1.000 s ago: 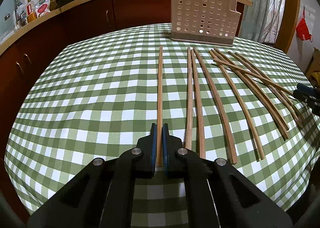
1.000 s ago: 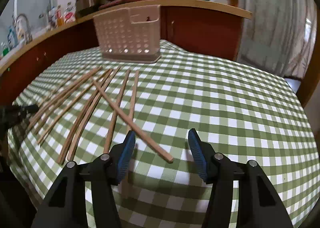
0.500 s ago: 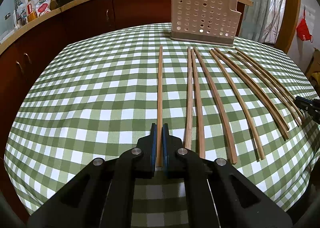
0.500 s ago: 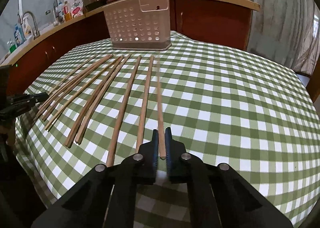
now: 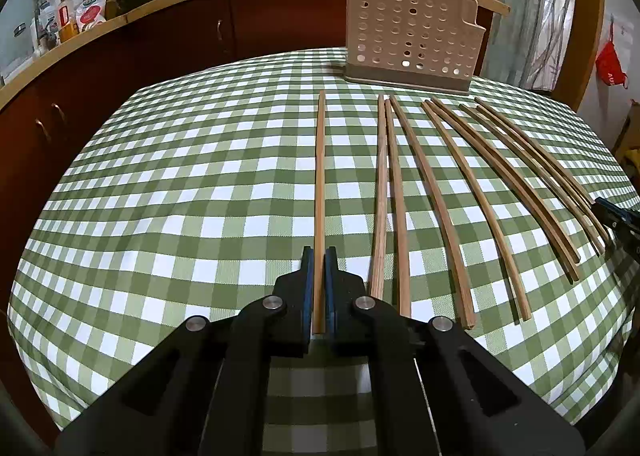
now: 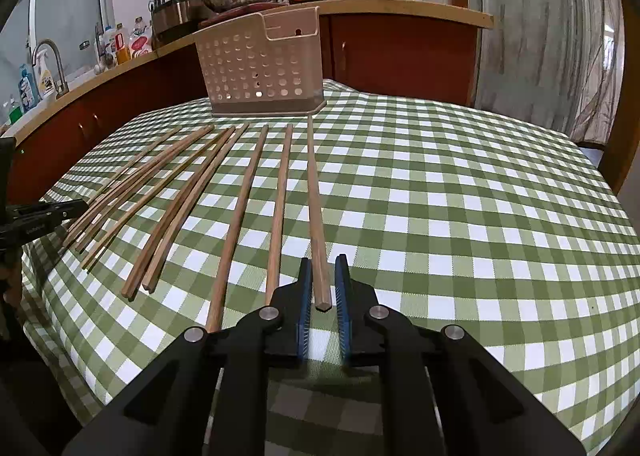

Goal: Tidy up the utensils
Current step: 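Lift both held chopsticks and carry them toward the pink utensil basket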

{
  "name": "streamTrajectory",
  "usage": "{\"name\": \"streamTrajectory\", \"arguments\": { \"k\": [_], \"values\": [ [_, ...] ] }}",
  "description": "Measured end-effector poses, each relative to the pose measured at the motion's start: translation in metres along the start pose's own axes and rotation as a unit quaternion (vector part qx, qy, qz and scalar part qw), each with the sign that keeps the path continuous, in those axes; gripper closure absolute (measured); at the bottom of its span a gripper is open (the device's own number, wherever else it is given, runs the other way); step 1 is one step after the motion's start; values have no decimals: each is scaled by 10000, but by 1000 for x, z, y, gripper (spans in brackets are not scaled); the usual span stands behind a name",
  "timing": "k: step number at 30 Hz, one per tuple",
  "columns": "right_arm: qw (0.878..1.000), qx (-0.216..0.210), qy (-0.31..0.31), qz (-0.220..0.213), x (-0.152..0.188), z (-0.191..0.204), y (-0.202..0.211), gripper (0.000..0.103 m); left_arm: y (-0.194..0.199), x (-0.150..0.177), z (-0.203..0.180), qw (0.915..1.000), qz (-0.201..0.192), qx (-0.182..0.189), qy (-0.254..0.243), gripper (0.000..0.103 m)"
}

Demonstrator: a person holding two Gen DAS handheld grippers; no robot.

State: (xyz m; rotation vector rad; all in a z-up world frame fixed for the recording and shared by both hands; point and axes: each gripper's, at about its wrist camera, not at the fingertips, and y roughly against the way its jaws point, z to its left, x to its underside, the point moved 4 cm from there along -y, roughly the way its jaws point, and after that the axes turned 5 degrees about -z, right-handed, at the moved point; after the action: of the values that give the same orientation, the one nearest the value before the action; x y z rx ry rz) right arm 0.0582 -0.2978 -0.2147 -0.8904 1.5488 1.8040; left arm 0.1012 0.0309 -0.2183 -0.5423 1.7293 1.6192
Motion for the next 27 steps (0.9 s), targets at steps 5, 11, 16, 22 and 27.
{"name": "streamTrajectory", "arguments": {
  "k": [5, 11, 16, 22, 27],
  "values": [
    [9999, 2, -70, -130, 2, 0, 3, 92, 1, 1, 1, 10000, -29, 5, 6, 97],
    [9997, 40, -95, -201, 2, 3, 8, 94, 5, 4, 4, 9999, -106, 31, 47, 97],
    [9994, 88, -51, -325, -2, 6, 15, 94, 9, 7, 2, 9999, -152, 38, 4, 97],
    [9986, 118, -20, -511, -10, 9, 25, 94, 18, 2, 3, 9995, -305, 13, 24, 97],
    [9973, 148, -16, -721, -21, 11, 37, 94, 30, -5, 4, 9987, -504, -29, 56, 97]
  ]
}}
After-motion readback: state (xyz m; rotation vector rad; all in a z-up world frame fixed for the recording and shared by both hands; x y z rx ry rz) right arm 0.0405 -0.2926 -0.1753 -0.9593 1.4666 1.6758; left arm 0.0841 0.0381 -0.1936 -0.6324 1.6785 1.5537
